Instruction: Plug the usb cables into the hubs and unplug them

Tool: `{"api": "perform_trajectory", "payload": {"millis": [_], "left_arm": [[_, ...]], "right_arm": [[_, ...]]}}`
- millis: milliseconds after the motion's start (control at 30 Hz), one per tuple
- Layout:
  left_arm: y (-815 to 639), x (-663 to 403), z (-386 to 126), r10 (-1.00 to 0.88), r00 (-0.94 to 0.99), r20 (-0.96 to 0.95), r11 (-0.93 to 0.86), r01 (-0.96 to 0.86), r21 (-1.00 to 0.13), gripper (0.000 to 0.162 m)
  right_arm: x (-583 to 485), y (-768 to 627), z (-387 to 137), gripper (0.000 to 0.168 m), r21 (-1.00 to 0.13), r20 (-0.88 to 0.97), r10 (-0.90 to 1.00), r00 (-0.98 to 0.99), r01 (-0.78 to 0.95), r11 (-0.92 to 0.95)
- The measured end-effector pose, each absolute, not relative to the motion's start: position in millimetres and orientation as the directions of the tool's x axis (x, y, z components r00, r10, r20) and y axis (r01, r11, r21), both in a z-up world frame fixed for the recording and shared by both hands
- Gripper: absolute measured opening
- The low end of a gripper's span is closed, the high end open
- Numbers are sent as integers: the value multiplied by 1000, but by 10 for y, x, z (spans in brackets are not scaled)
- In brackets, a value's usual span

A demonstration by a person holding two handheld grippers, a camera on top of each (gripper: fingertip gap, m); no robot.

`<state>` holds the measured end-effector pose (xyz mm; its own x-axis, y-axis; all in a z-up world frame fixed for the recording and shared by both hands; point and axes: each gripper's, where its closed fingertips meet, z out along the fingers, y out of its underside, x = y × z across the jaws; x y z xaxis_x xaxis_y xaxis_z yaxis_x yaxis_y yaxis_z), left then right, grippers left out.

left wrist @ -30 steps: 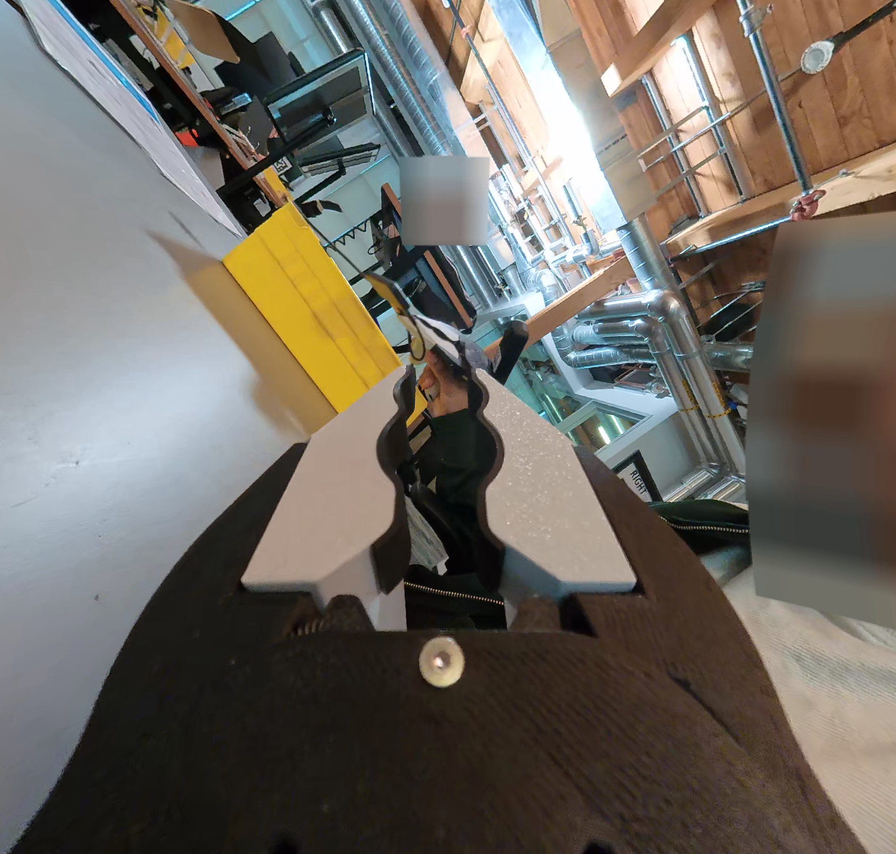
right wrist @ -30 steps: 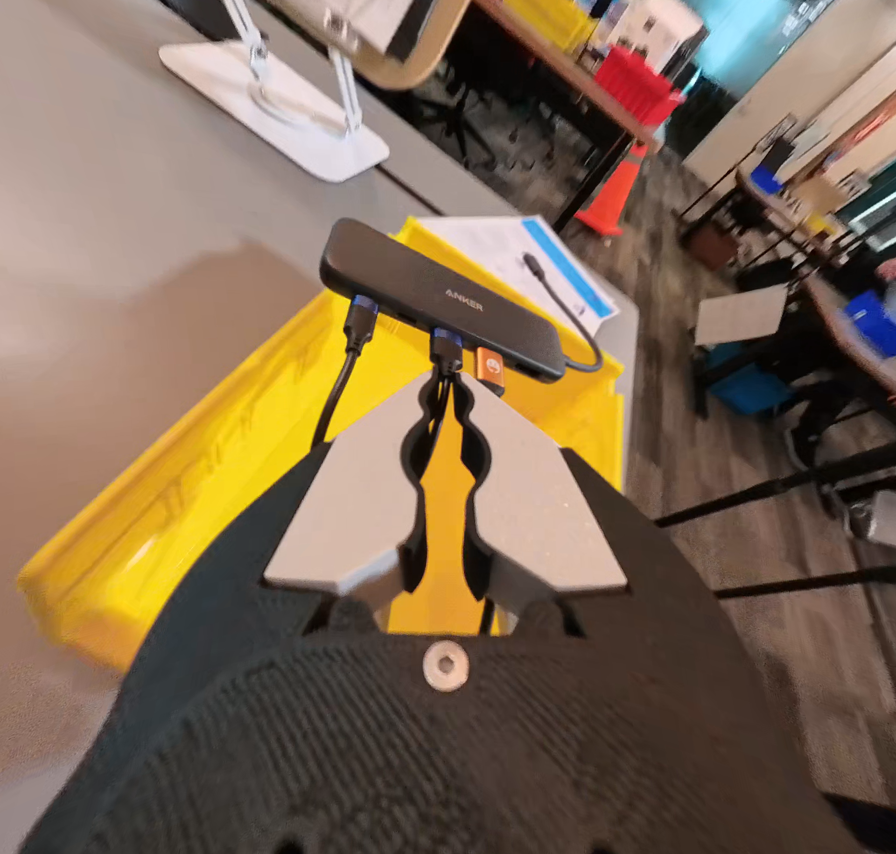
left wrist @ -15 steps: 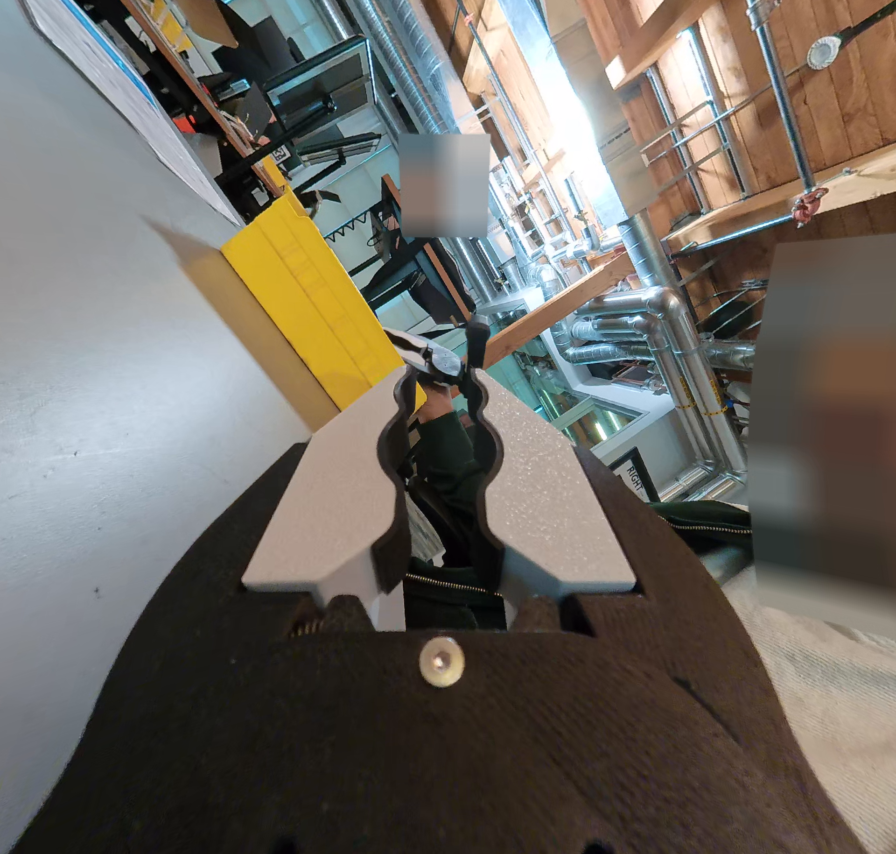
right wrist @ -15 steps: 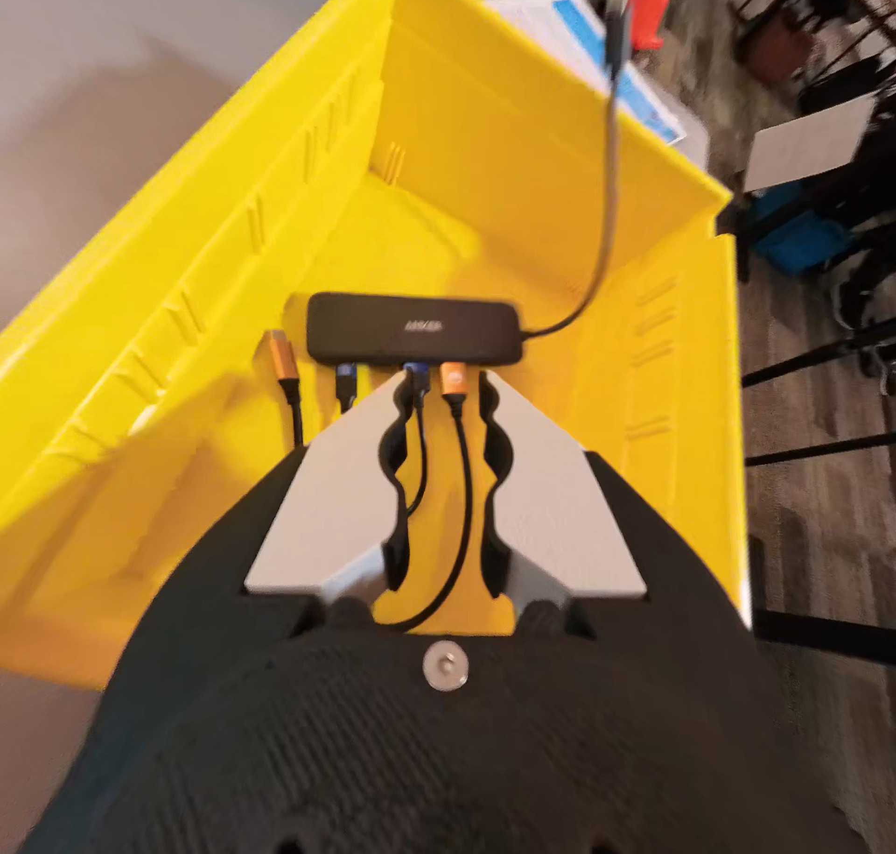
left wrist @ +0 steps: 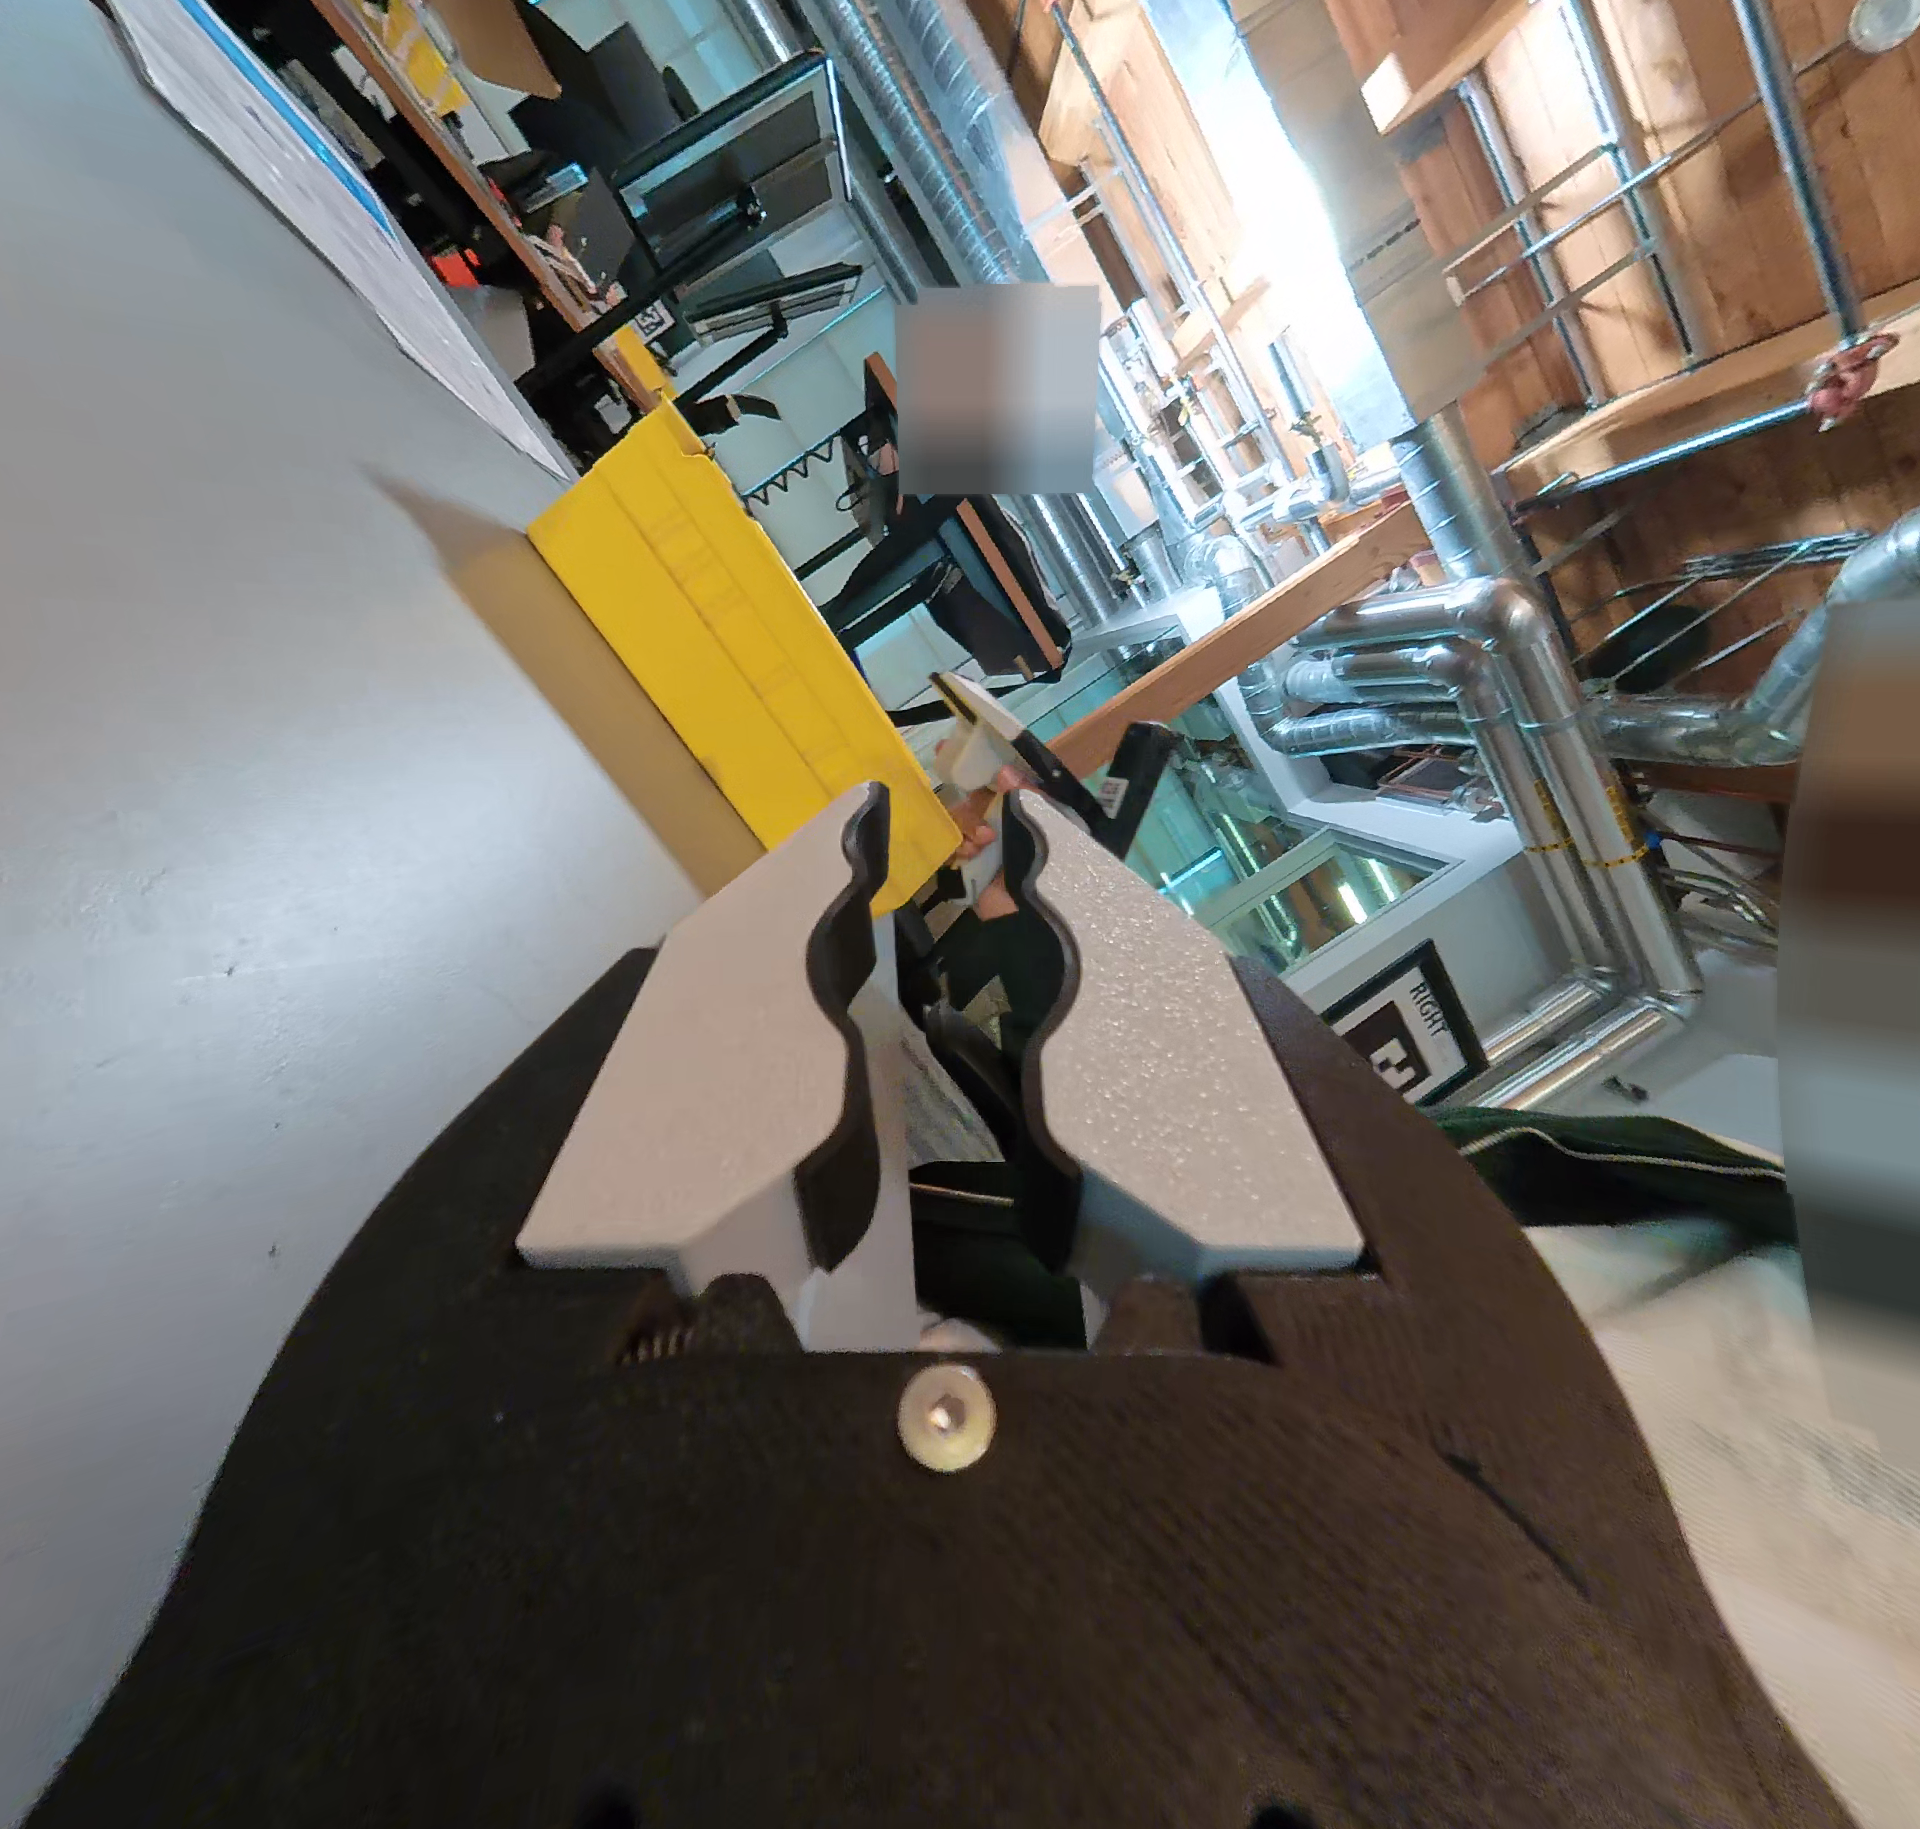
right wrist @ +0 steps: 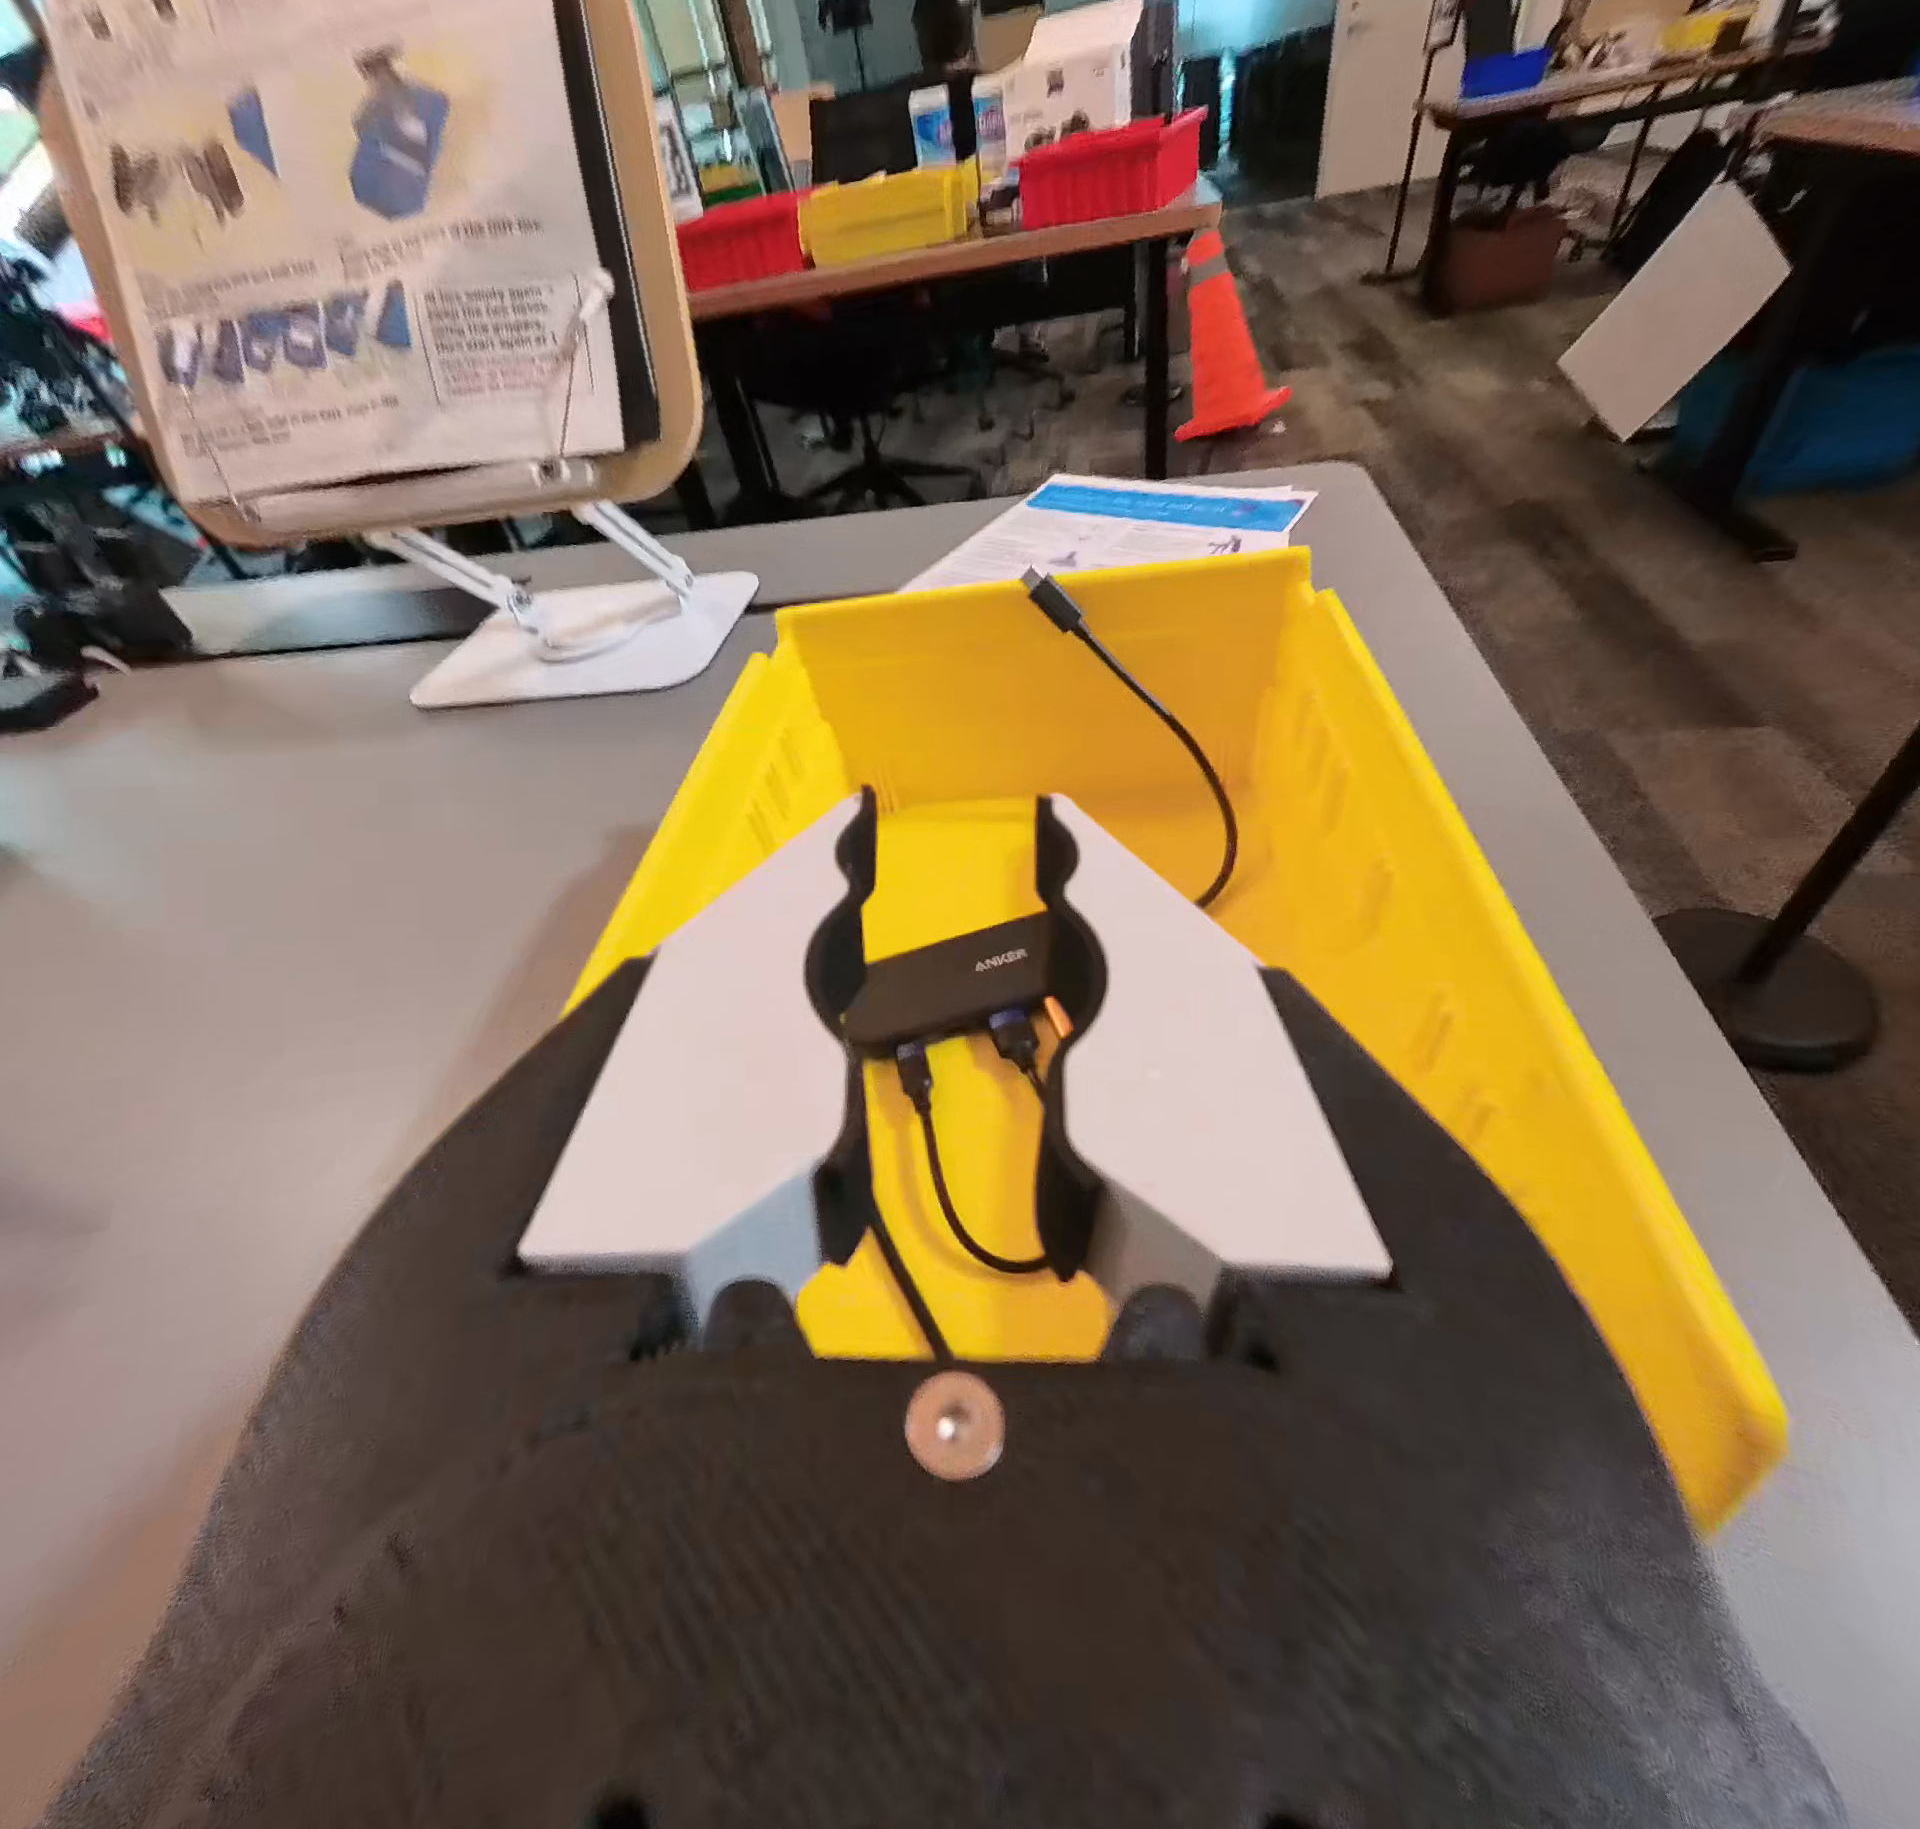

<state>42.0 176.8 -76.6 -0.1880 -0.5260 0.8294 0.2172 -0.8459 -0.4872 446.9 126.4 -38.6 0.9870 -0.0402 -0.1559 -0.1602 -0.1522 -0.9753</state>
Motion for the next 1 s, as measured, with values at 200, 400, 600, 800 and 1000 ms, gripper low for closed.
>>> {"api": "perform_trajectory", "payload": {"millis": [200,400,600,800,1000], "left_arm": [[1766,457,-798,-562,-128,817,-821,211,-531,22],[1888,449,-839,-660,24,751,-731,213,-649,26],[2158,325,-857,-686,224,692,-637,276,-720,29],[2045,274,-791,-708,416,571,-498,278,-821,28],[2048,422,-976,-764,476,436,-446,99,-890,31]], "right_arm": [[4401,967,-437,31,-966,-233,-78,969,-240,-97],[4261,768,-285,56,-948,-299,-126,946,-310,-72],[5142,606,18,63,-954,-292,-431,854,-226,199],[5531,539,-494,70,-1000,16,-529,848,7,-18],[5557,851,-727,80,-989,-99,-400,911,-134,-60]]}}
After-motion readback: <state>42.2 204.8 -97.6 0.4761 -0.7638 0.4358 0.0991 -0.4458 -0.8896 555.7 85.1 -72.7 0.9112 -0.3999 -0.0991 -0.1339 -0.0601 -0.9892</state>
